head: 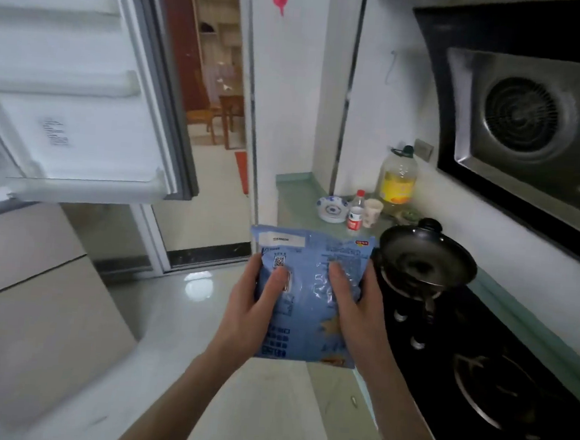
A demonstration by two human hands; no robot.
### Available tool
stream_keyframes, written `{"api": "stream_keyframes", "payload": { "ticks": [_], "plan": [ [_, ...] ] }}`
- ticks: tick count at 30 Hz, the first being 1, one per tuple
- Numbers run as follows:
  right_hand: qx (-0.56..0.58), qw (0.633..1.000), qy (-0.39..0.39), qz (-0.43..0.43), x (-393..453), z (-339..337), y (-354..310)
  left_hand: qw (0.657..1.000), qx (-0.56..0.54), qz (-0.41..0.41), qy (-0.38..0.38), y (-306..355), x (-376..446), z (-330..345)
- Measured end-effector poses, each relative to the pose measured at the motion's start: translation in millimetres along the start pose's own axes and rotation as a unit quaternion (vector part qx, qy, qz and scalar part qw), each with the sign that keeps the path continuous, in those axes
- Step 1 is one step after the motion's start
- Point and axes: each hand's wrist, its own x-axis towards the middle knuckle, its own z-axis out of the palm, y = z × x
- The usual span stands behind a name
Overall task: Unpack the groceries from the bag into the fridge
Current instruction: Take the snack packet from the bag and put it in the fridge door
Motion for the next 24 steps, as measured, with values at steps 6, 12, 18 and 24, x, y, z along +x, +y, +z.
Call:
{"api": "stream_keyframes", "payload": {
  "ticks": [6,12,18,24],
  "plan": [
    [-0.002,0.996,-0.085,0.017,6,95,11,0.992,0.023,0.017,0.12,7,-13,-87],
    [-0.005,0.991,-0.129,0.017,7,194,18,0.979,0.025,0.041,0.199,17,-17,-175],
    [-0.001,0.989,-0.151,0.002,4,294,28,0.971,0.041,0.059,0.229,30,-17,-268],
    [0.019,0.984,-0.174,-0.02,2,388,32,0.965,0.031,0.09,0.242,41,-11,-355]
  ]
}}
